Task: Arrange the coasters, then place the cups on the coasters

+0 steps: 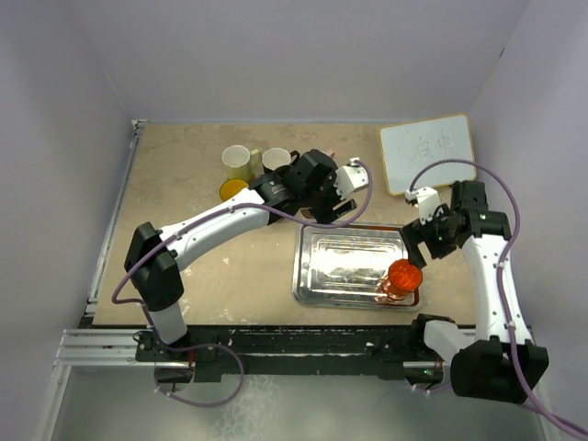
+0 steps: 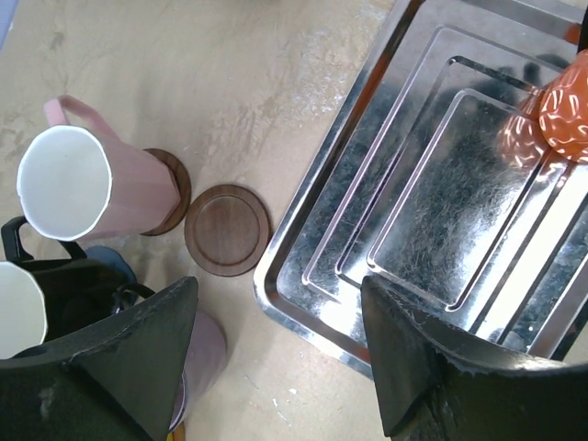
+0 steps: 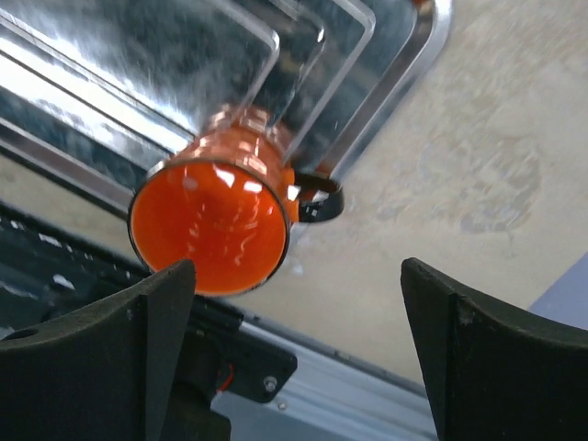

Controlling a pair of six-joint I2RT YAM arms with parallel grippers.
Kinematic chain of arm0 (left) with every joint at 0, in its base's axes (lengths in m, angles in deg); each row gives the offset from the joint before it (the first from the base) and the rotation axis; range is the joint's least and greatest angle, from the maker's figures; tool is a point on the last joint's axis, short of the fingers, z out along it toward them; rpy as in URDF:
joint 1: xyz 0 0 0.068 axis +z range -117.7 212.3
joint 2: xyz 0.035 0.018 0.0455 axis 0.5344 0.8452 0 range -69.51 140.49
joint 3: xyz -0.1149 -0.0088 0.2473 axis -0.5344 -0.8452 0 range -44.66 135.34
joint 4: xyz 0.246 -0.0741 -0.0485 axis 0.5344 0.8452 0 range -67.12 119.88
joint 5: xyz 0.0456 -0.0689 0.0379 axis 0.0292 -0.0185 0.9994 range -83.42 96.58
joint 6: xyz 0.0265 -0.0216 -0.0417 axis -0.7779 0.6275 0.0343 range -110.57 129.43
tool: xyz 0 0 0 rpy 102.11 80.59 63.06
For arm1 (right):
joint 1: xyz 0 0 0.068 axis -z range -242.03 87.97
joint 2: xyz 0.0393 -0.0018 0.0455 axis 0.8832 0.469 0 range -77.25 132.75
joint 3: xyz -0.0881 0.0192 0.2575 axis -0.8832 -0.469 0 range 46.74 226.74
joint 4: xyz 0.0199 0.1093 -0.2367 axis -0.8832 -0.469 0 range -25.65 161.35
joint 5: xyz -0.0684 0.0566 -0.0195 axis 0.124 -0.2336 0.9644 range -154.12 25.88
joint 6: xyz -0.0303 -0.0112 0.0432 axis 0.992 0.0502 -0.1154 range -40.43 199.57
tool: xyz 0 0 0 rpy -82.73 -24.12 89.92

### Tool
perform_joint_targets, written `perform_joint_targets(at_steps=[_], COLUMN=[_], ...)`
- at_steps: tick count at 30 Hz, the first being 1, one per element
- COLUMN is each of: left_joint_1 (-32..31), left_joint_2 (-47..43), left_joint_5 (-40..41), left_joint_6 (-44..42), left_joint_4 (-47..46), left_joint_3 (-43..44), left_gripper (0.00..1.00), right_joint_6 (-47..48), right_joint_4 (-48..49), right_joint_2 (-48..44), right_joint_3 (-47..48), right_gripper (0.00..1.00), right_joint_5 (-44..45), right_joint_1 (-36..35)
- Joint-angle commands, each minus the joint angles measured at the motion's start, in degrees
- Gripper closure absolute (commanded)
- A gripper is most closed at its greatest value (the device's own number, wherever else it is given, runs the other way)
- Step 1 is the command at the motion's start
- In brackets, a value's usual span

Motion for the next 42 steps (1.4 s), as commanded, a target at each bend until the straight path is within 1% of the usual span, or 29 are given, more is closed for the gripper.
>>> perform_joint_targets(at_steps=[1, 4, 10, 15, 20, 24, 28, 35, 42], left_joint_1=[0.05, 0.02, 0.05, 0.11, 0.29, 0.54, 0.72, 1.99, 3.78], left_joint_2=[-0.83, -0.72, -0.57, -0.29, -0.38, -0.39, -0.51, -0.9, -1.76], left_joint_5=[2.72, 3.26, 4.15, 5.7, 7.57, 8.31, 9.19, 10.21, 11.24], left_joint_6=[-1.25, -1.52, -1.21, -2.09, -2.44, -2.64, -3.25, -2.92, -1.25], left_joint_4=[-2.45, -2.76, -4.02, -4.55, -4.98, -5.11, -5.24, -5.47, -5.79], left_joint_3=[-0.95, -1.83, -2.91, -2.9, -3.53, -3.76, -3.65, -4.47, -5.44], left_gripper=[0.31, 0.31, 0.31, 0.31, 0.31, 0.31, 0.31, 0.31, 0.32], right_joint_6=[6.81, 7.66, 7.38, 7.3, 7.42, 6.2, 4.8, 2.25, 1.07], right_joint_4=[-5.66, -5.4, -2.76, -0.91, 0.21, 1.1, 2.07, 5.11, 5.8], right_joint_2=[-2.9, -1.83, 1.79, 5.82, 8.7, 10.92, 12.64, 15.17, 17.57], right_joint_3=[-4.71, -6.64, -8.9, -8.84, -8.54, -8.13, -7.78, -6.95, -4.09], right_gripper=[0.06, 0.09, 0.19, 0.23, 0.33, 0.44, 0.52, 0.6, 0.71], right_joint_5=[4.87, 6.29, 8.87, 6.83, 4.99, 3.57, 3.13, 4.56, 3.67], right_joint_1=[0.25, 0.23, 0.23, 0.08, -0.4, -2.25, -4.86, -10.51, -11.32])
